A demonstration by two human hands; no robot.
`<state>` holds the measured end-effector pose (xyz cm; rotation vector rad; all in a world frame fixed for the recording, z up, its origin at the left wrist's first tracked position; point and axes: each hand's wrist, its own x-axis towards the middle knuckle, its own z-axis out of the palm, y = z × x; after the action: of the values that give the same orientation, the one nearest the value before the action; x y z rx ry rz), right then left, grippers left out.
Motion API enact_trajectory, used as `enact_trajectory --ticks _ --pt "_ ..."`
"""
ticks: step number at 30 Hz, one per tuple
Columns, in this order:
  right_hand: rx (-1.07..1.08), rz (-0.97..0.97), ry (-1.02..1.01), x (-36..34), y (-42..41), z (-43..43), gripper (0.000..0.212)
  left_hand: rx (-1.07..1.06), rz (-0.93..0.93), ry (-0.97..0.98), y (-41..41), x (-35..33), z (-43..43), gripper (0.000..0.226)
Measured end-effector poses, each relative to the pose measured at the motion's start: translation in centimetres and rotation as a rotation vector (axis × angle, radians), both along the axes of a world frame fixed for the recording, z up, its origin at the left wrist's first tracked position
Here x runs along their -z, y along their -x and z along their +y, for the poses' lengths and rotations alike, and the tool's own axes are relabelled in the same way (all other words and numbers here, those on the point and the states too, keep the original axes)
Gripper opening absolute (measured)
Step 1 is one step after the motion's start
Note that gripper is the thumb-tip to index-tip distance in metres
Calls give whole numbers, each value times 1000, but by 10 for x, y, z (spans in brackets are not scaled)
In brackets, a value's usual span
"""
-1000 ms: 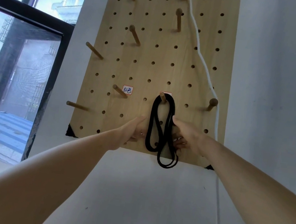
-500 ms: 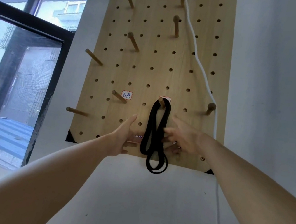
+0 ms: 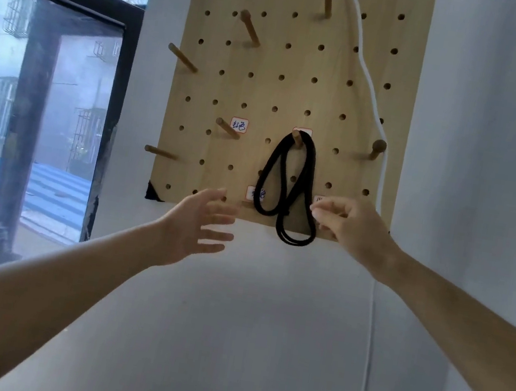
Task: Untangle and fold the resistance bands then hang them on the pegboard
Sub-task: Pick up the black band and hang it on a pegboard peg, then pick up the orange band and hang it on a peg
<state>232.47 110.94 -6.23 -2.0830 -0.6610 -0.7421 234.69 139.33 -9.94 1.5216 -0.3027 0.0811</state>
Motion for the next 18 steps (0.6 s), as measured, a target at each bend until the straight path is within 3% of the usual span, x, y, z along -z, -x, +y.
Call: enact_trajectory --ticks 9,13,18 --pt "-62 -60 291 140 73 43 10 14 -55 -324 124 117 17 30" --pt "-116 27 446 223 83 71 16 -8 -18 -509 157 197 34 15" --pt "-198 258 598 321 82 105 21 -42 91 -640 189 303 64 26"
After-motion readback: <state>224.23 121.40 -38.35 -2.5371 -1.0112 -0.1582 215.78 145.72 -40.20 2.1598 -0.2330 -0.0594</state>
